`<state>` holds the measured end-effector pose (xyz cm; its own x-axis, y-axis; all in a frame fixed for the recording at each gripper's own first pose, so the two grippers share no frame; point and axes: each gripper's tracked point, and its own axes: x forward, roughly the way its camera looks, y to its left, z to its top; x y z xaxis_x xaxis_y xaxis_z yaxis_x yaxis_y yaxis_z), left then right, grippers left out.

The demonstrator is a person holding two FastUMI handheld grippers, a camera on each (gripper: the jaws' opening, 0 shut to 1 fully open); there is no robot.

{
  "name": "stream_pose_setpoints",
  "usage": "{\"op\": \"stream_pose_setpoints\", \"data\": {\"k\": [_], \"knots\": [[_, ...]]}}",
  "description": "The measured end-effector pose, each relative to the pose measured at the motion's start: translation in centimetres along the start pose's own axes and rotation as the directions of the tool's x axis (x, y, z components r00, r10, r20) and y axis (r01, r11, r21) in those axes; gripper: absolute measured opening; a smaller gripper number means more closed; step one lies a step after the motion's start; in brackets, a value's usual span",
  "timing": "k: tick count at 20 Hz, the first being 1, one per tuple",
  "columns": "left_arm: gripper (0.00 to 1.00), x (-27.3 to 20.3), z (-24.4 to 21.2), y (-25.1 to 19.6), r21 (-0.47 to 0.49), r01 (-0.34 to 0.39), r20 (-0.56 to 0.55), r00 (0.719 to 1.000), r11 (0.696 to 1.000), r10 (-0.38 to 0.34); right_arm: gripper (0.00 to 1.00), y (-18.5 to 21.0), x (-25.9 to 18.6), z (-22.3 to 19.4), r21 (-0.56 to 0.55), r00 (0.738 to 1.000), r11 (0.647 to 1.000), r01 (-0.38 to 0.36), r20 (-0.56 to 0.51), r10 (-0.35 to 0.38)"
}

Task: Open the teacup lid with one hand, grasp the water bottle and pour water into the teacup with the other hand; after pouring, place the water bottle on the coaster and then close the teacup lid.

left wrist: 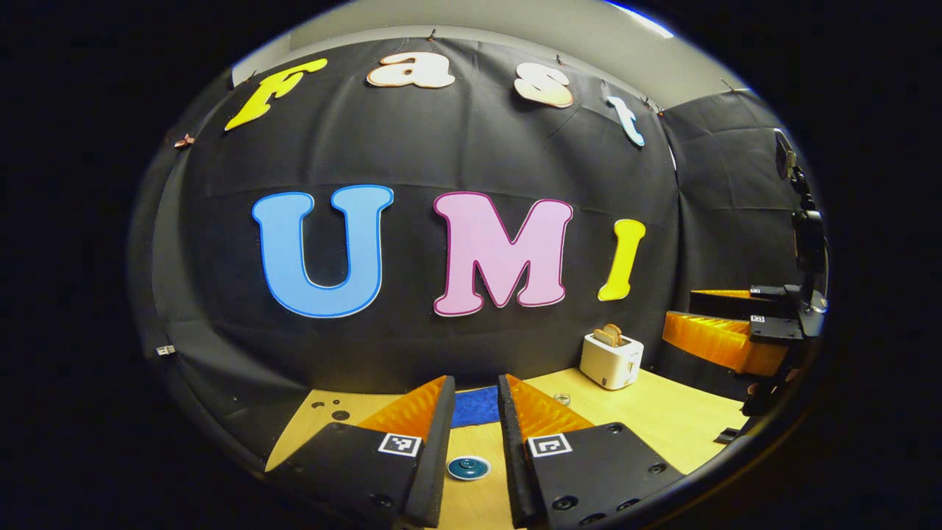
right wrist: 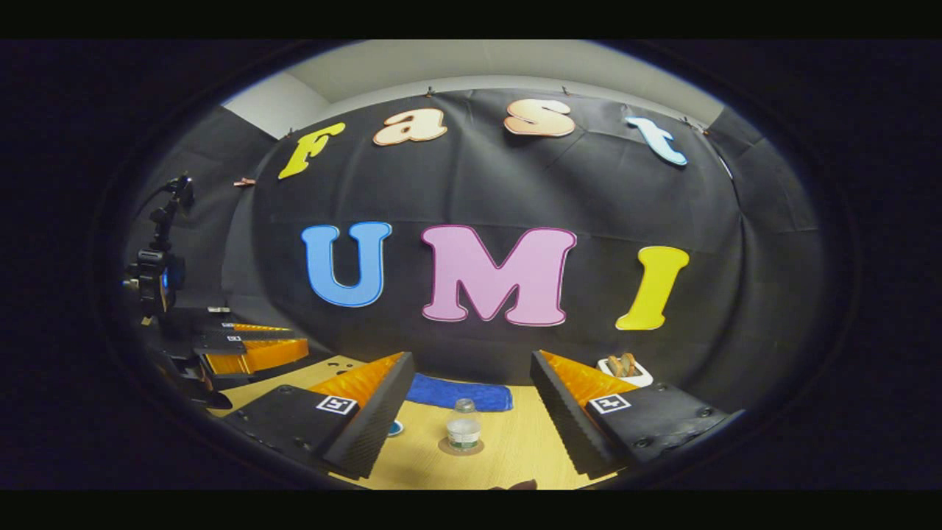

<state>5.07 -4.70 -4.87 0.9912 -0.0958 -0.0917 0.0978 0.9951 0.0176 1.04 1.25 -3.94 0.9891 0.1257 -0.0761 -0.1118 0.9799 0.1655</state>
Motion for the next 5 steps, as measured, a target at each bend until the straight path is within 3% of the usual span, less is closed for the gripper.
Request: {"op": "stream_pose_setpoints", "data": {"k": [5], "knots": [[0.39,0.43,0.19,0.0,0.011,0.041,0.018,0.999,0.999,-0.041,0.98,-0.01,0.27,0.77,0.023,0.999,0.999,0.03,0.028,-0.031]]}}
